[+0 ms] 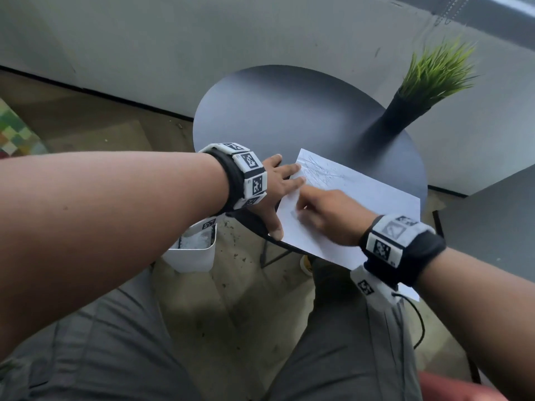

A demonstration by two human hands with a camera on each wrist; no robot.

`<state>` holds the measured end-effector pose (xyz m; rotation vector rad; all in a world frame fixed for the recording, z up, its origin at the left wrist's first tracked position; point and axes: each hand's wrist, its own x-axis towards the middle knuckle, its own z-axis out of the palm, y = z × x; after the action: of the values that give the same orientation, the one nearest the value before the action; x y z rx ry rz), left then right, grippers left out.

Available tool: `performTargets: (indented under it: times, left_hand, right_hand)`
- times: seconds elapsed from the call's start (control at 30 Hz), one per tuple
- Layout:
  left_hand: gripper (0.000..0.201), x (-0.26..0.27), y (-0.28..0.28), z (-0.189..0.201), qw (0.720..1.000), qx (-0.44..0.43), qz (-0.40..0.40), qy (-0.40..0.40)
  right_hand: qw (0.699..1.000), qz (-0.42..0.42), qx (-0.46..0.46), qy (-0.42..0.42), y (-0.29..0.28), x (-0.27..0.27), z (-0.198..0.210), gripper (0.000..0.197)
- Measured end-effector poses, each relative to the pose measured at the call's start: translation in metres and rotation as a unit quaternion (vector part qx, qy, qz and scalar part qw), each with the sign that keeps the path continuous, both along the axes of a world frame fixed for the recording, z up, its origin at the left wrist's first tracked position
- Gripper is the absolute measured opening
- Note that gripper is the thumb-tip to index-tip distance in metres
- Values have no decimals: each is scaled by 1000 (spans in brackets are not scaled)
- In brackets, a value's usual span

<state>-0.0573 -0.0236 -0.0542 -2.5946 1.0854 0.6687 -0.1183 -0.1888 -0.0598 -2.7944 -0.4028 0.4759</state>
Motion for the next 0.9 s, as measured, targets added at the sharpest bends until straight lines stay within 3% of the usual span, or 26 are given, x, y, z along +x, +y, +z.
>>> performTargets:
  times: [0.07,0.1,0.2,0.27,0.4,0.43,0.5,0.57,0.6,0.77,0.9]
  left_hand:
    - [129,0,1,0,1000,1,4,2]
    - [128,0,1,1,1000,4,3,2]
    - [127,-1,-1,4,1000,16,-7,-2]
    - [130,0,-2,2,1000,13,0,5]
    - [131,4,1,-2,1000,8,11,19]
    - [131,4,0,-2,1000,10,8,17]
    - [131,3,-1,0,1000,15,-1,9]
    - [130,2,-1,1,1000,18,-4,7]
    - [130,3,-1,1,1000,17,-1,10]
    - [127,2,0,1,1000,3,2,8]
    - [107,11,1,4,998,-59,10,9]
  right_hand:
    - [994,-104,-26,-28,-12,15,0,11]
    - [993,-109,-26,-44,-8,13,-1,14]
    - [999,26,27,-38,22,-12,-5,18]
    - [998,61,33,2,16,-11,-4,14]
    - [994,-99,-30,-33,-13,22,-1,13]
    - [994,-91,-32,-50,-9,18,-2,14]
    - [998,9,7,-57,11,0,-4,17]
    - [994,104,34,-25,17,-15,-3,9]
    - [994,107,26,-13,11,-11,-1,7]
    - [993,-116,-1,-19,-42,26,-3,12]
    - [991,-136,14,-11,-52,26,-9,10]
